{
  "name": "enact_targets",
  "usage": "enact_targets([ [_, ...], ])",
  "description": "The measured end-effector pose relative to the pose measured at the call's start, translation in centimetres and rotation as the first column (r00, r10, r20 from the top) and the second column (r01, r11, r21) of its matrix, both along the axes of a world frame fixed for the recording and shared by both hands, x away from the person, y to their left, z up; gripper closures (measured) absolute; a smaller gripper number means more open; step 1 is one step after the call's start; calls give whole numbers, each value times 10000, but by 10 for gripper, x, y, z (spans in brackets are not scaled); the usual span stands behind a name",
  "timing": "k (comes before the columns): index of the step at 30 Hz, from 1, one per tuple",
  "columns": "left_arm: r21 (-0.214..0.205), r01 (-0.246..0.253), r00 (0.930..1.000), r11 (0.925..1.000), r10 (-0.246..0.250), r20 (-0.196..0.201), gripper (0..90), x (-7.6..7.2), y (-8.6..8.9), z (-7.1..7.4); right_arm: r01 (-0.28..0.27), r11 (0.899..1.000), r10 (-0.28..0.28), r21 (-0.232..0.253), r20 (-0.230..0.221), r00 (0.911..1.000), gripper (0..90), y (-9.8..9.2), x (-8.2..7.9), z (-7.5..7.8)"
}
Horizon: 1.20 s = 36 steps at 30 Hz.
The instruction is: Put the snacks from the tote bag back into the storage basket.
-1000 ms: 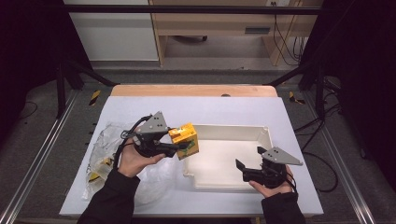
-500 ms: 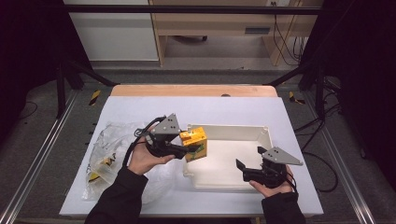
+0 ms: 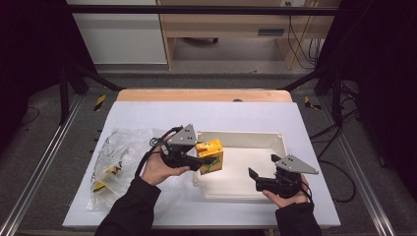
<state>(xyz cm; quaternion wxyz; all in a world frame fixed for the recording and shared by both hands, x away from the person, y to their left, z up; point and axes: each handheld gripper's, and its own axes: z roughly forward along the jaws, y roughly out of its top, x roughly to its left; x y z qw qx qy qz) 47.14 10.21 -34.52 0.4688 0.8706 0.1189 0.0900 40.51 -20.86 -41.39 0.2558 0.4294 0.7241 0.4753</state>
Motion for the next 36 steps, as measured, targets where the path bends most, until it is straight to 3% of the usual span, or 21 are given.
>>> enact_targets([
  [36, 508, 1048, 9937, 9932, -1025, -451, 507, 0, -20, -36, 74, 9999, -74, -106, -5, 10000, 99, -1, 1, -2],
])
